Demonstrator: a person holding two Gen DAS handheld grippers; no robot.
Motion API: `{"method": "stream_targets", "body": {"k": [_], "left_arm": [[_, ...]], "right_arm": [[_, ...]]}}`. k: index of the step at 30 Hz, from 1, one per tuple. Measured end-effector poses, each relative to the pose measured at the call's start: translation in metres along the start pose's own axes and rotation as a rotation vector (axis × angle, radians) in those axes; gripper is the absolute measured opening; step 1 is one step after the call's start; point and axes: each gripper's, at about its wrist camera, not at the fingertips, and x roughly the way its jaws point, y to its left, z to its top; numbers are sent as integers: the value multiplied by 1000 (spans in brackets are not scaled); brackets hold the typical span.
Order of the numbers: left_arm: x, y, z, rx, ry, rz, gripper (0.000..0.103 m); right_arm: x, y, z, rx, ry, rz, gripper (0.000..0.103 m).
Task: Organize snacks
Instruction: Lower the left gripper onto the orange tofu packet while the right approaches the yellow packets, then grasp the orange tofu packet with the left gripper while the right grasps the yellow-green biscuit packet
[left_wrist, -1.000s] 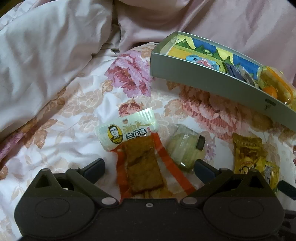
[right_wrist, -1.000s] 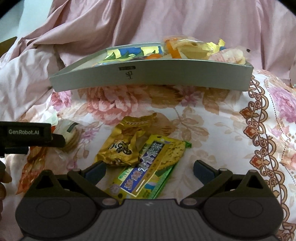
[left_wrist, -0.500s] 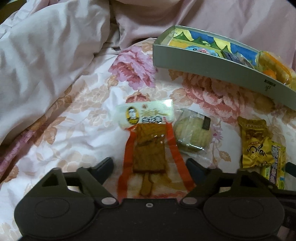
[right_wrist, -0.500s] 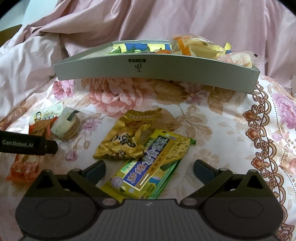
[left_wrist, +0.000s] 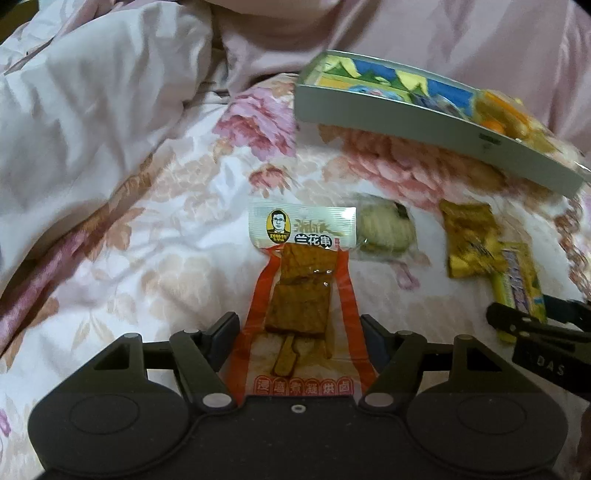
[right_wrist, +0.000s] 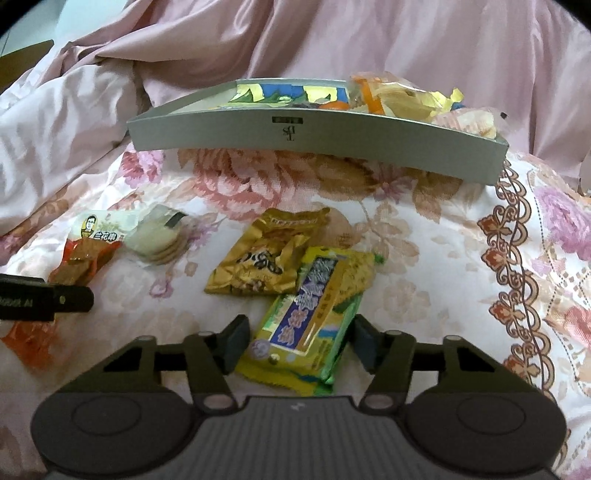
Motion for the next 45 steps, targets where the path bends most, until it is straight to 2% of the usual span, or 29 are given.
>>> {"method": "stream_targets", "body": {"k": [4,8,14,17,19,21,27,29,30,33,36,39,45], "left_arm": [[-11,-2,-11,1,18,-33,72],[-23,2,-19,-7,18,-28,72],[-22,8,-18,-20,24,-45,79],[-17,5,-17,30,14,-31,83],[-10,4,-14,51,6,-11,85],[-5,3,-13,60,4,4,87],[4,1,-11,92,-14,29,88],[3,0,-13,95,-22,32,85],[3,0,-13,100,-23,30,81],[1,-2,-14,105,-24,19,70],[-2,-3,-14,101,-27,17,66],[-5,-2,-14,83,-34,0,64],[-14,-10,-15,87,-46,-66,57]], "right_arm": [[-14,1,-7,-16,38,41,58],[-29,3,-13,-22,71,89,58],[-53,7,-26,-75,81,120,59],[-52,5,-27,-57,65,113,65],[-50,4,-26,-41,49,109,77],[-46,4,-27,-32,28,100,81],[-32,7,-28,-11,2,83,86],[-31,8,-29,-11,-8,78,86],[-31,10,-30,-12,-10,74,85],[-32,13,-32,-12,-22,84,73],[-34,18,-33,-28,-31,94,61],[-35,22,-33,-43,-40,99,54],[-39,25,-34,-75,-60,108,51]]}}
